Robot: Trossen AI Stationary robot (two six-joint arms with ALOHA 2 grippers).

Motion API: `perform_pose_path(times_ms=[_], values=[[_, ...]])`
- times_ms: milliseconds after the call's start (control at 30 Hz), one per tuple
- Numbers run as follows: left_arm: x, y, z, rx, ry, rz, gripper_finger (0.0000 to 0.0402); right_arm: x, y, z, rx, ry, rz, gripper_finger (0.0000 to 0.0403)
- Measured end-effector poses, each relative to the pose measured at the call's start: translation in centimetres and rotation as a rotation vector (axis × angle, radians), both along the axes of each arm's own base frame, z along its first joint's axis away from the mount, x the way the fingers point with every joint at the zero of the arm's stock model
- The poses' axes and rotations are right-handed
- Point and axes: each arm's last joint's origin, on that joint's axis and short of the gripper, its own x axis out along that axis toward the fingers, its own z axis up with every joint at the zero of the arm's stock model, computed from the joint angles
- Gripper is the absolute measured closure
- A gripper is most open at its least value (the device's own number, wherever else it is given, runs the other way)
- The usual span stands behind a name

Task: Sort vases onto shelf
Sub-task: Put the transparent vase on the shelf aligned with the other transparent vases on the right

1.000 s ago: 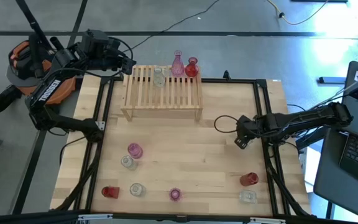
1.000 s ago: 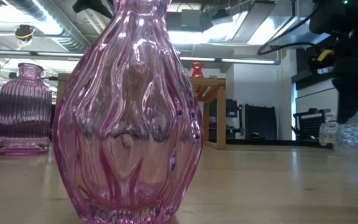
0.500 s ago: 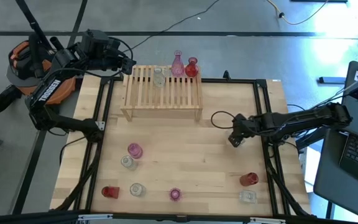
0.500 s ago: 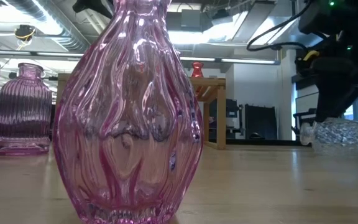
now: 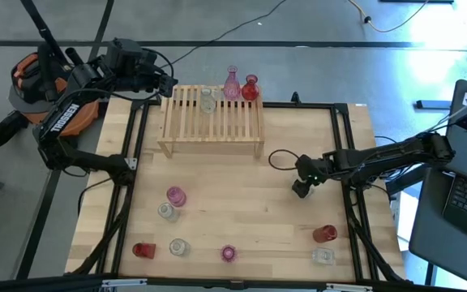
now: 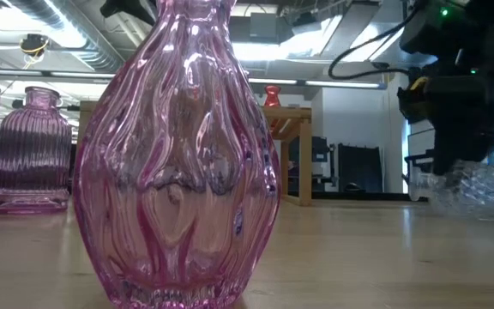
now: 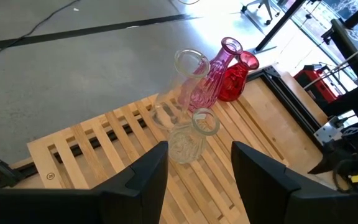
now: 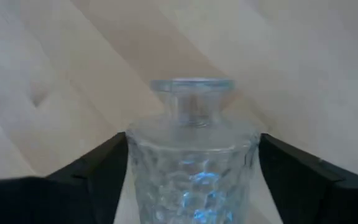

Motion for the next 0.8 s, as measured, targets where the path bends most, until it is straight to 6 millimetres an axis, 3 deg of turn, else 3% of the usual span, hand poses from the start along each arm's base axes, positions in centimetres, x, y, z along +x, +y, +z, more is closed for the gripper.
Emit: perform_pose_path(times_ms=[200,633,800], values=[[0.0,0.0,0.0,0.0,0.0,0.0,0.0233,-0.1,0.1,0.0,0.015,0.006,0.038,0.0066],[0.0,0.0,0.0,0.0,0.0,0.0,0.0233,2.7,0.5,-4.3,0.036,0.1,0.133,0.0084],[0.0,0.0,0.0,0.0,0.0,0.0,0.0233,3.8,0.6,-4.8,0.051,0.065,0.129,0.0109]])
